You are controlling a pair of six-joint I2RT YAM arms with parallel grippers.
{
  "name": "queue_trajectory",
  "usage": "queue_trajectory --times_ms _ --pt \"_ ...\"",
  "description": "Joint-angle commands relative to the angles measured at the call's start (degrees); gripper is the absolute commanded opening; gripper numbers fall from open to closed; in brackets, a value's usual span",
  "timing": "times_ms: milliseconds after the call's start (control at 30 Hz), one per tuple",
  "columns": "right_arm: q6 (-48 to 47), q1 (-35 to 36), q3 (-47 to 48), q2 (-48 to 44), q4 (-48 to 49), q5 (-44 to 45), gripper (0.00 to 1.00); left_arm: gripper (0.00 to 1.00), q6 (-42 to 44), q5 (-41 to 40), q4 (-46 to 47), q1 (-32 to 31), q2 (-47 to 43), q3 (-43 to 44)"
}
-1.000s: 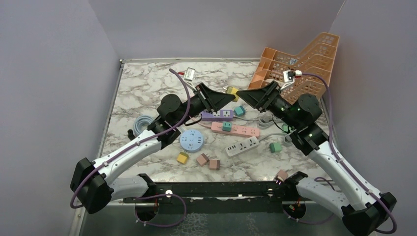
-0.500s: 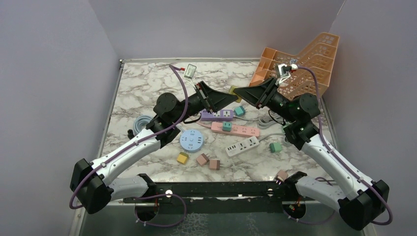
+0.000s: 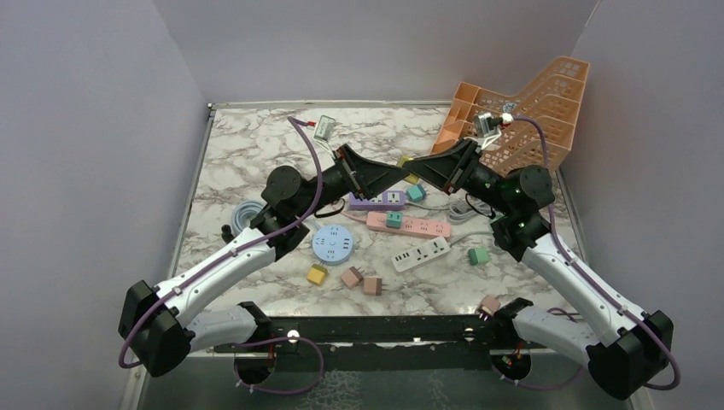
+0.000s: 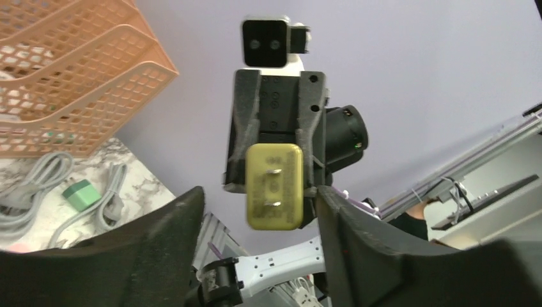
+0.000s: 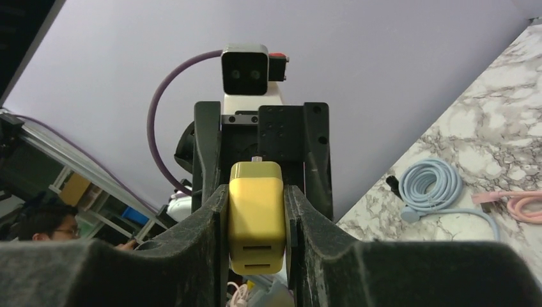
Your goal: Insert the plug
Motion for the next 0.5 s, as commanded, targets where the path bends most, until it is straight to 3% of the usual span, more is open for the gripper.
queue_trajectory --times_ms 0,233,333,467 --pt "-7.7 0.4 2.1 -1.5 -6.2 -1.2 0.01 0.72 1.8 -2.8 1.1 2.8 -4.4 -4.4" --pt "-30.2 0.4 9.1 -1.1 -27.6 -1.7 0.01 0.79 6.8 -4.7 -4.5 8.7 -9.4 -9.5" --pt "-44.9 0.4 13.2 1.0 -39.8 -3.3 0.01 0.79 15.2 -9.6 -16.3 9.1 -10.9 -8.0" --pt "-62.3 0.3 20.1 6.1 -58.0 1.0 0.01 0.80 24.9 -22.9 -37.9 9.2 -10.4 -3.0"
